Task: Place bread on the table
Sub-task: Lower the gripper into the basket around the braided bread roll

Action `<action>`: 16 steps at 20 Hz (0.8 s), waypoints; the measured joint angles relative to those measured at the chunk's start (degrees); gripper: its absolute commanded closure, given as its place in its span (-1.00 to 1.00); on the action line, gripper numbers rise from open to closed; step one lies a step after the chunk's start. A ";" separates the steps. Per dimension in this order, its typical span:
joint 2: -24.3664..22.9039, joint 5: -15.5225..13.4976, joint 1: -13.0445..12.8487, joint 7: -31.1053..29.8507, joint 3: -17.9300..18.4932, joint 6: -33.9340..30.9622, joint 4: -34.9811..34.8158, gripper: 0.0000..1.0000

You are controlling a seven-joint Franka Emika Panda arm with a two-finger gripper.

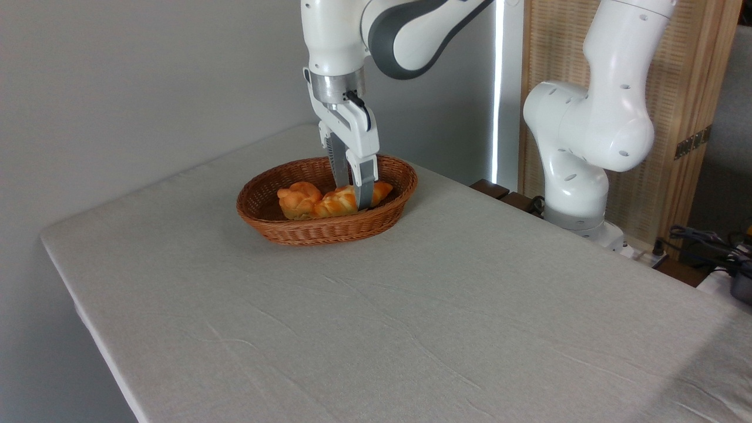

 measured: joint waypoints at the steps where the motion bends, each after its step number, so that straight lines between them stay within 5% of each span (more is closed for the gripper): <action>1: 0.23 -0.96 -0.17 0.00 -0.10 1.18 -0.47 -1.00; 7: 1.09 -2.40 -0.46 0.00 -0.17 3.03 -1.33 -0.74; 12: 1.35 -2.41 -0.49 0.00 -0.19 3.03 -1.41 0.05; 16: 2.19 -2.41 -1.26 0.02 -0.24 3.27 -1.43 0.31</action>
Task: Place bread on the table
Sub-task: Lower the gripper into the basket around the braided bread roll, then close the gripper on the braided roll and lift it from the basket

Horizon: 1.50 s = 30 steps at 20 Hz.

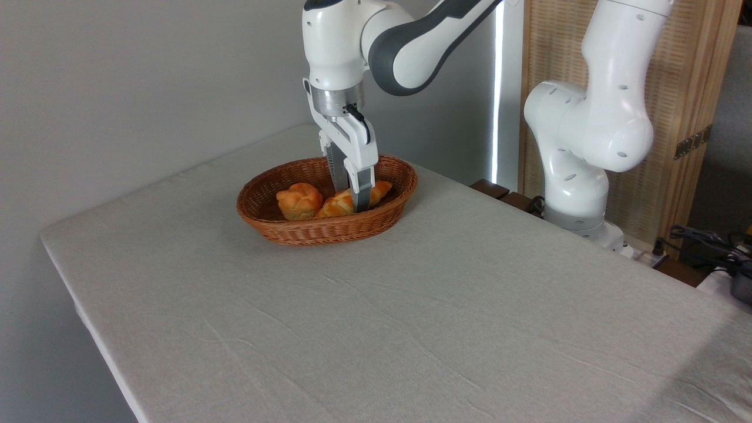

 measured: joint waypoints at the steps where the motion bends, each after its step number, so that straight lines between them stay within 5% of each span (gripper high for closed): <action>1: 0.11 0.00 -0.03 0.00 0.00 0.05 0.00 0.32; 20: 0.72 0.23 -0.10 0.05 0.01 -1.81 1.31 0.31; 26: 1.00 0.29 -0.09 0.04 1.69 -14.88 12.67 0.31; 30: 3.73 0.45 -0.06 0.51 6.18 -16.30 19.77 0.30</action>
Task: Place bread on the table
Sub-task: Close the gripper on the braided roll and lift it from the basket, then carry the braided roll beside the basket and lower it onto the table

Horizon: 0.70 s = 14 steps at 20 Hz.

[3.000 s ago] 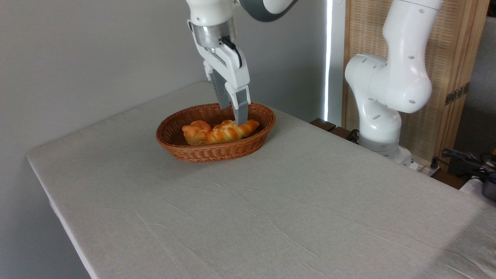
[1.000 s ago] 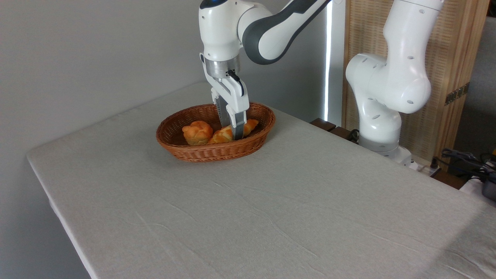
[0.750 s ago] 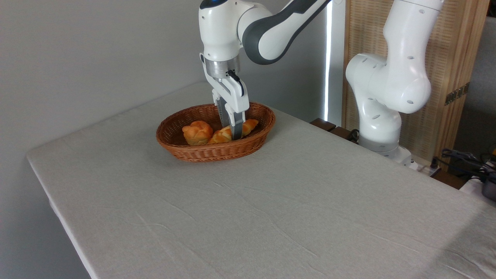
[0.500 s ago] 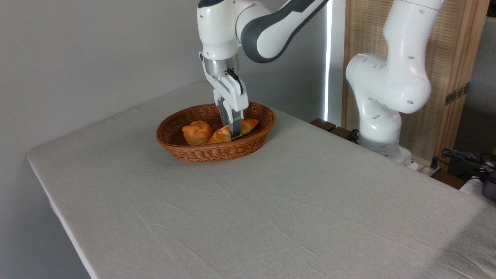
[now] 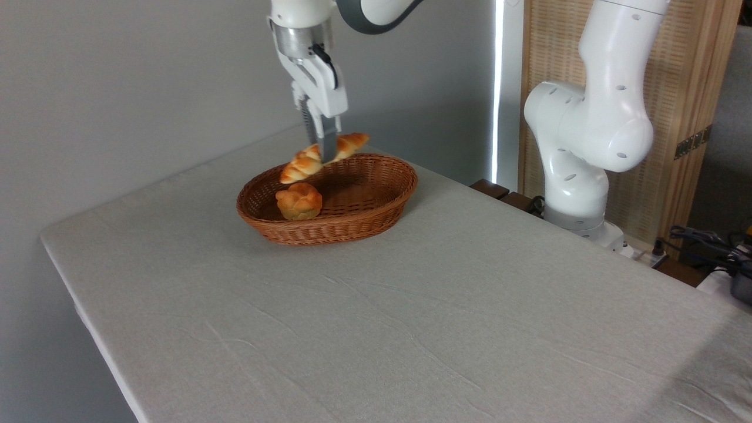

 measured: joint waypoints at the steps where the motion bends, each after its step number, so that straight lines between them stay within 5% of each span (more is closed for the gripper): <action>1: 1.74 0.15 0.05 0.84 1.71 0.07 2.31 0.30; 5: 12.87 3.10 0.47 6.91 9.09 1.38 14.07 0.16; 7: 18.48 6.50 0.79 11.17 11.57 2.89 18.18 -0.34; 8: 21.04 8.88 0.98 13.39 12.14 4.44 19.41 -0.64; 11: 26.21 13.57 0.91 14.94 12.13 8.15 20.66 -1.00; 14: 29.48 14.13 0.52 14.12 11.25 10.48 20.87 -1.00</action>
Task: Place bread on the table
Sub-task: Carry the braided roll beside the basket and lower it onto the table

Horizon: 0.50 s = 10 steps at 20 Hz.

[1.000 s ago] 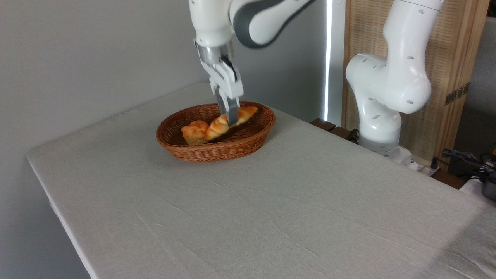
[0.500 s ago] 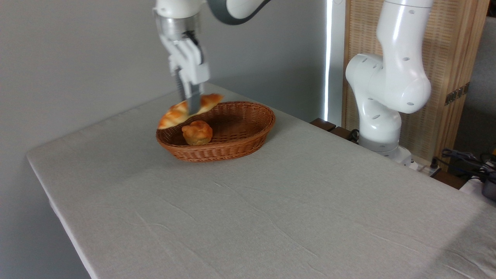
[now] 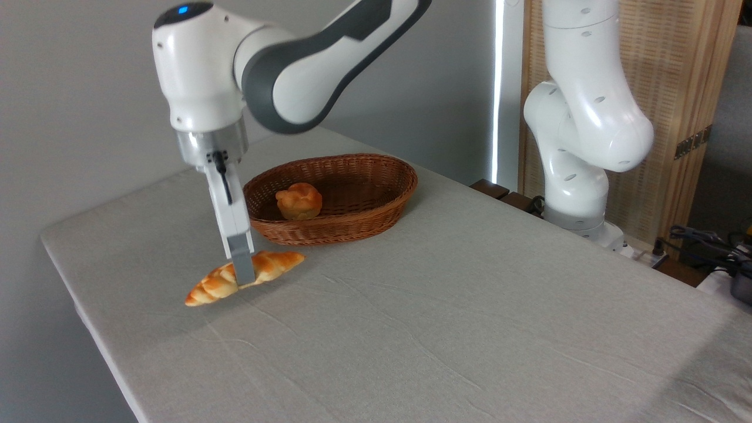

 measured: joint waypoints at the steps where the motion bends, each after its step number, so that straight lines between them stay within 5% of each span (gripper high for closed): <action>1: 0.89 0.00 -0.15 -1.16 -0.39 0.75 0.00 -1.00; 10: 2.50 0.04 -0.40 -5.10 -1.38 1.98 0.46 -1.00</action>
